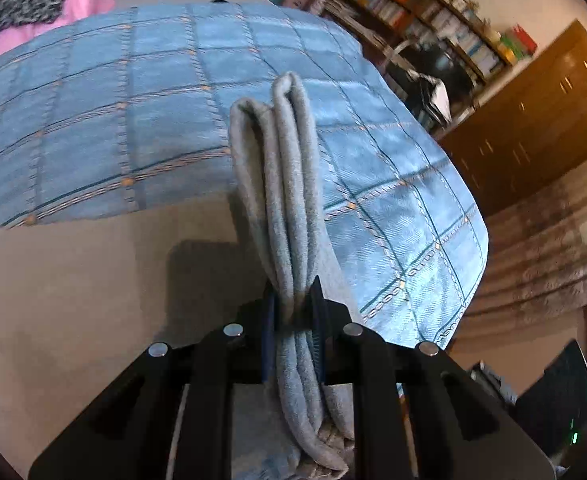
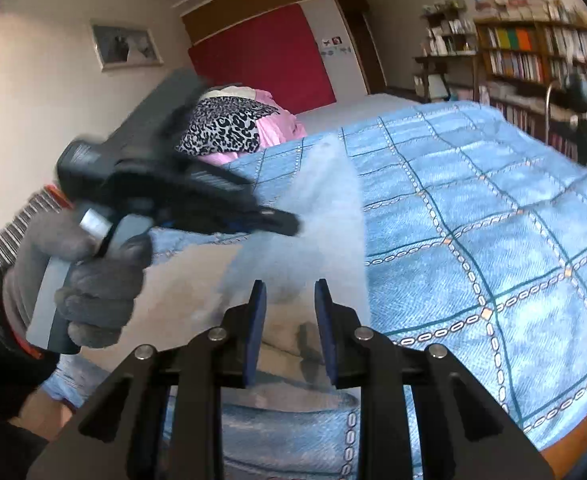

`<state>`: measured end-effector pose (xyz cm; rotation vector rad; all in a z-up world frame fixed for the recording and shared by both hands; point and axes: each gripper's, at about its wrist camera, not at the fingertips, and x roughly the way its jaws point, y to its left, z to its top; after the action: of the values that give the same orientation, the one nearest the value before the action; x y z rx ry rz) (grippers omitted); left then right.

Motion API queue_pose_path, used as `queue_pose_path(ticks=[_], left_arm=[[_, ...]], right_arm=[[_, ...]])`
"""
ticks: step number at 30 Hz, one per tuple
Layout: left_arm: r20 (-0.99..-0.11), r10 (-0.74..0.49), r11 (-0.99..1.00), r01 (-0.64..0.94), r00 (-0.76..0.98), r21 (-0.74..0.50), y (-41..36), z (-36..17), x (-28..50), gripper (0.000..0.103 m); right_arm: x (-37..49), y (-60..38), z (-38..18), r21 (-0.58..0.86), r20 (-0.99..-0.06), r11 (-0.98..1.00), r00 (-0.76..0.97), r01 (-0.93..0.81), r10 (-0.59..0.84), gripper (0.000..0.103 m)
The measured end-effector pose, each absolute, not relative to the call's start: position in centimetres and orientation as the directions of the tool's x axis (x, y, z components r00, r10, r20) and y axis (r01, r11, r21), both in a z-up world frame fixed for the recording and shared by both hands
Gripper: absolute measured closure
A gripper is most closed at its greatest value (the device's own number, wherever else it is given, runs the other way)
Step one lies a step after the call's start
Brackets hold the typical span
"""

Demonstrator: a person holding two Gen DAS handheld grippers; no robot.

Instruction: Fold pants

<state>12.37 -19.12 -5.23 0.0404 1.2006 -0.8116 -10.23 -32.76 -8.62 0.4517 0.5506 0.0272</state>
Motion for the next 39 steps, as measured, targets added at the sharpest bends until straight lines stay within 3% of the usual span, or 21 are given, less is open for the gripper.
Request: queue_pose_path(ticks=[12, 25, 34, 39], left_arm=[[-0.856, -0.479, 0.837, 0.398, 0.196, -0.377, -5.1, -7.8, 12.2, 0.087], [-0.857, -0.482, 0.85, 0.336, 0.185, -0.406, -1.9, -12.9, 13.1, 0.087], [-0.87, -0.415, 0.882, 0.353, 0.267, -0.313, -2.4, -13.8, 12.2, 0.074], [-0.871, -0.337, 0.893, 0.413, 0.356, -0.177, -3.3, -12.1, 11.2, 0.071]], right_arm=[[-5.5, -28.9, -11.1, 0.388, -0.58, 0.921, 0.781, 0.017, 0.23, 0.078], [-2.5, -23.3, -15.0, 0.315, -0.698, 0.948, 0.667, -0.039, 0.259, 0.078], [-2.3, -23.1, -15.5, 0.306, -0.718, 0.951, 0.647, -0.038, 0.257, 0.077], [-1.4, -24.0, -12.8, 0.323, -0.686, 0.945, 0.676, -0.048, 0.269, 0.077]])
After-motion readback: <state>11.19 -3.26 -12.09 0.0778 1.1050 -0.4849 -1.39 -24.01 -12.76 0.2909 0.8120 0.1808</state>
